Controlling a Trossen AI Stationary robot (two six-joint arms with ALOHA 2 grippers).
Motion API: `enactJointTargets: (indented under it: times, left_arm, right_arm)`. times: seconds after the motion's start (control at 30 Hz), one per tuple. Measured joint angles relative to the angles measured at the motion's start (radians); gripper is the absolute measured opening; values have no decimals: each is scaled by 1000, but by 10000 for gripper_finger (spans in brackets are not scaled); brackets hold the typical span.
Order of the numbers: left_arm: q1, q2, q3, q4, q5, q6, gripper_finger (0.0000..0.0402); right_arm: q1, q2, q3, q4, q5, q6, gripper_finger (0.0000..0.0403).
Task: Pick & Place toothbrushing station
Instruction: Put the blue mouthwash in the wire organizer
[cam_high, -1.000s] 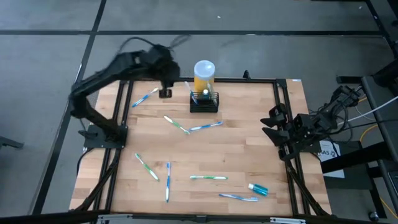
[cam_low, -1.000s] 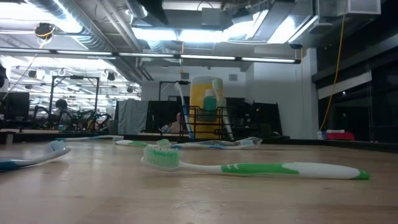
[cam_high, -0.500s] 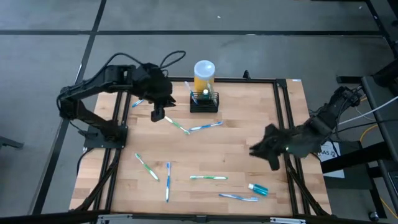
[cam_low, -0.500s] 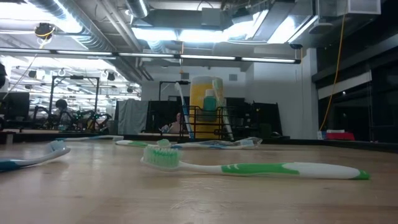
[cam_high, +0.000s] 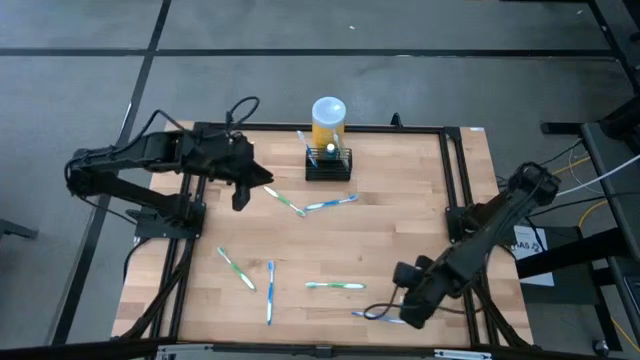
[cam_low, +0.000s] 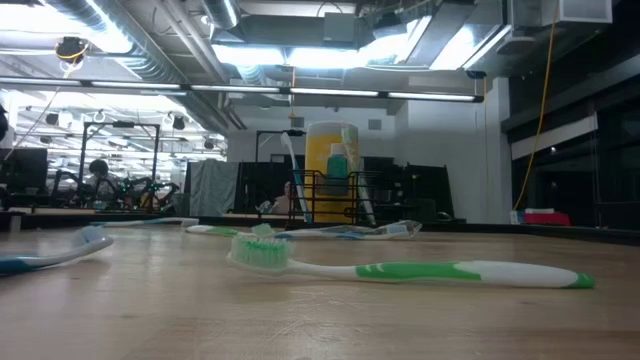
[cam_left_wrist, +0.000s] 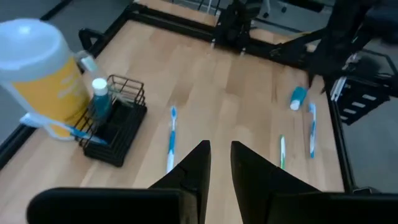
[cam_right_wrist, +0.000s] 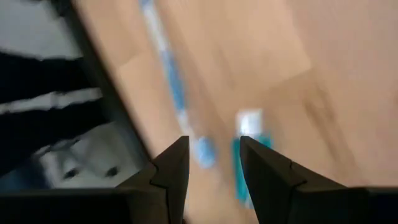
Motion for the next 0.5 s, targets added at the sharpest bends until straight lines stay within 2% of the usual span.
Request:
enactJointTargets:
  times: [0.1, 0.2, 0.3, 0.5]
  left_arm:
    - [-46, -1, -2, 6, -43, -5, 58]
    - [-77, 0, -2, 14, -60, -18, 58]
    - [-105, -1, -2, 19, -68, -35, 58]
    - [-152, -6, -2, 20, -90, -62, 58]
  right_arm:
    - [-31, 52, 0, 41, 14, -21, 146]
    - [-43, 95, 0, 40, -17, -45, 155]
    - [-37, 123, -3, 40, -74, -46, 172]
    - [-9, 143, -3, -11, -87, -57, 207]
